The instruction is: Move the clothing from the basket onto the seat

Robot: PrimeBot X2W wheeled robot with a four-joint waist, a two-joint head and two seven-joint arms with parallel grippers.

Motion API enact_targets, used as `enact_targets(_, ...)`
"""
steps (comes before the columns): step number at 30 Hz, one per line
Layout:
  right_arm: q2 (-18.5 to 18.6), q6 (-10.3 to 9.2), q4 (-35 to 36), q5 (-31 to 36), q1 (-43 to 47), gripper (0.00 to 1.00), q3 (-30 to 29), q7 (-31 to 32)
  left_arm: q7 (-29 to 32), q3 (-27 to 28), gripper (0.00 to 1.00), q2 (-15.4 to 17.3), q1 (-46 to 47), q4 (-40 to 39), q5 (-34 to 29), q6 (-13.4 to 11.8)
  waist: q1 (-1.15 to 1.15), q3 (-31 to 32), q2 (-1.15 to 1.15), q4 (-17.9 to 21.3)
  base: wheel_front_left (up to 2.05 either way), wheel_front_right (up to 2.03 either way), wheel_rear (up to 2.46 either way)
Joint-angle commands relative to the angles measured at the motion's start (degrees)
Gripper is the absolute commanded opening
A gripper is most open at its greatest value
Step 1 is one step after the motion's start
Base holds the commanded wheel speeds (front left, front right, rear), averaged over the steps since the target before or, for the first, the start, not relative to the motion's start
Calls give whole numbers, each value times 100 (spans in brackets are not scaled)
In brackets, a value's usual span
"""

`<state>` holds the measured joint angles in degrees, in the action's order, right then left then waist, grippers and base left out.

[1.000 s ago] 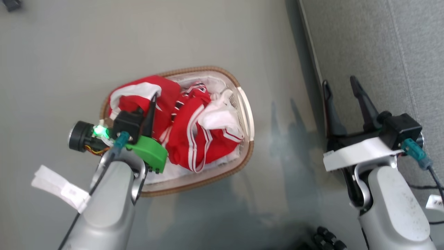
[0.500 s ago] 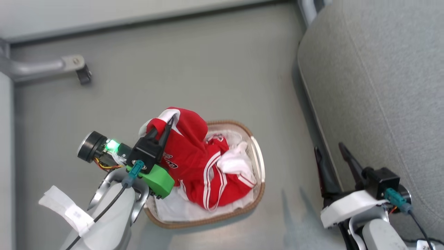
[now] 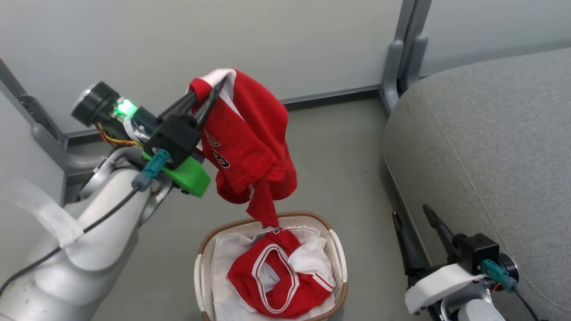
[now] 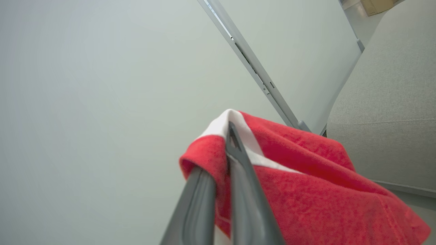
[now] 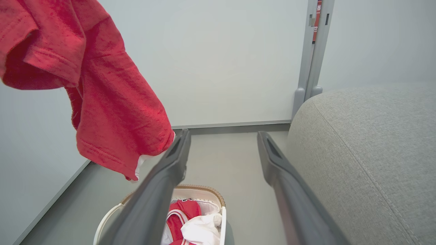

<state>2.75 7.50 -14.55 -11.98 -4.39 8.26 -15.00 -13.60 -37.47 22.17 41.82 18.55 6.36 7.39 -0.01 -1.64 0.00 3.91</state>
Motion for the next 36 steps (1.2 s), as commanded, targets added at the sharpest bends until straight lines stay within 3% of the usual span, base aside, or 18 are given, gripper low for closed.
enact_targets(1, 24, -2, 20, 42, -63, 100, 38, -28, 43, -31, 0, 76, 152, -45, 62, 12, 1, 179, 0, 3, 0, 0, 0)
enact_targets(11, 23, -2, 111, -43, -557, 100, 680, -28, 236, -138, 0, -106, 1013, -12, 324, 12, 1, 216, 0, -23, 0, 0, 0)
enact_targets(23, 29, -2, -94, -47, -1375, 100, 2318, -28, 350, -447, 0, -463, 1678, 150, 493, 13, 1, 145, 0, -159, 0, 0, 0)
enact_targets(28, 26, -2, -432, 127, -1695, 100, 2443, -28, 342, -557, 0, -747, 1892, 261, 533, 13, 1, 132, 0, -253, 0, 0, 0)
enact_targets(36, 20, -2, -776, 414, -1900, 100, 2024, -29, 347, -819, 0, -1185, 2048, 210, 680, 13, 1, 135, 0, -401, 0, 0, 0)
